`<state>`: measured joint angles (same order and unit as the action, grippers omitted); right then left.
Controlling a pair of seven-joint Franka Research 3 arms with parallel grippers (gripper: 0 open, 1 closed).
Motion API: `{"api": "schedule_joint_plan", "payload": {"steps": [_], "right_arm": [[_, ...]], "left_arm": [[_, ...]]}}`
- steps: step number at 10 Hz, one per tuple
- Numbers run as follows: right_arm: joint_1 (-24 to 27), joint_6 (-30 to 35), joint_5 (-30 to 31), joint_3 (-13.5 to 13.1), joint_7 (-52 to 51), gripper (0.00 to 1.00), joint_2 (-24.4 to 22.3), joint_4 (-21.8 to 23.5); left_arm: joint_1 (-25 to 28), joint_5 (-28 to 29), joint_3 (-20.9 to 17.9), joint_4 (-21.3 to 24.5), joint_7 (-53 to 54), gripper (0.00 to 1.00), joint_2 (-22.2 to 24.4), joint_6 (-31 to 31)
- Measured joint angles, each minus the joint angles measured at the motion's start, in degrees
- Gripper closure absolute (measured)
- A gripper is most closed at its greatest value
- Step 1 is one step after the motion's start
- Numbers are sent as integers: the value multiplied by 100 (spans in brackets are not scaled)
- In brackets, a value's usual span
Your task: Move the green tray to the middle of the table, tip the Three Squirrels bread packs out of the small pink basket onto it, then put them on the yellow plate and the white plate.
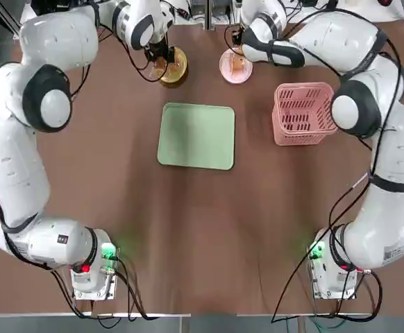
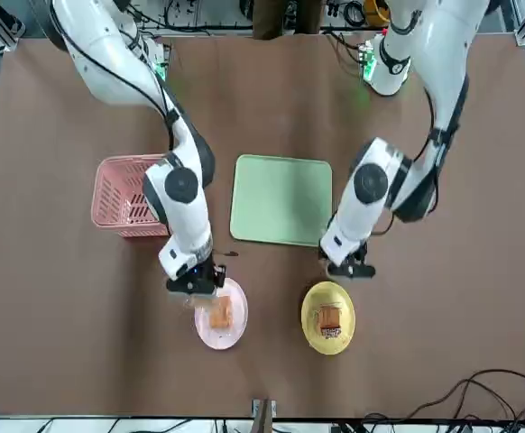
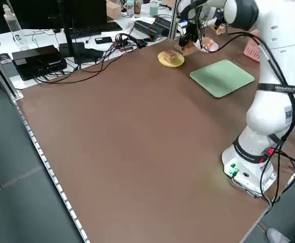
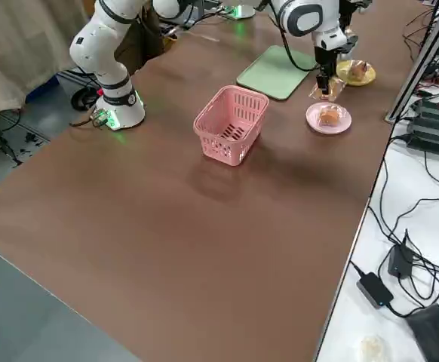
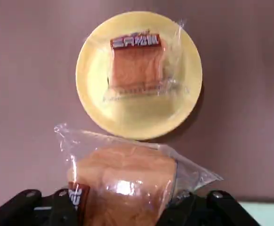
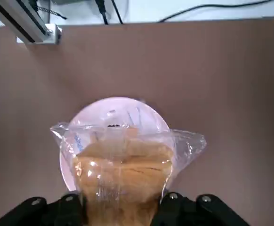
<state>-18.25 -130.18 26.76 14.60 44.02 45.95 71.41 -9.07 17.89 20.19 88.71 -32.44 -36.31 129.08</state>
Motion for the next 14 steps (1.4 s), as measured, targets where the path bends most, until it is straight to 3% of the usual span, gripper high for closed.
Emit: {"api": "schedule_joint_plan", "payload": {"steps": [3,5,7,10,12,14], "right_arm": [[-59,-5,-60,17,-937,54,772,-843],[-60,-317,-67,16,-1261,54,1070,-985],[-55,-451,-67,5,-1565,54,1226,-1046],[-49,-462,-67,1,-1673,52,1275,-1081],[-30,-468,-70,-4,-1678,45,1286,-1081],[10,-486,-71,-24,-1694,19,1326,-1081]], "left_arm": [[-70,43,-251,-920,178,54,-626,4],[-373,72,-628,-1318,209,53,-835,79],[-662,72,-942,-1421,201,53,-905,182],[-690,72,-965,-1435,126,53,-1039,541],[-760,72,-986,-1441,115,52,-1233,616],[-859,73,-1094,-1447,116,52,-1411,732]]}}
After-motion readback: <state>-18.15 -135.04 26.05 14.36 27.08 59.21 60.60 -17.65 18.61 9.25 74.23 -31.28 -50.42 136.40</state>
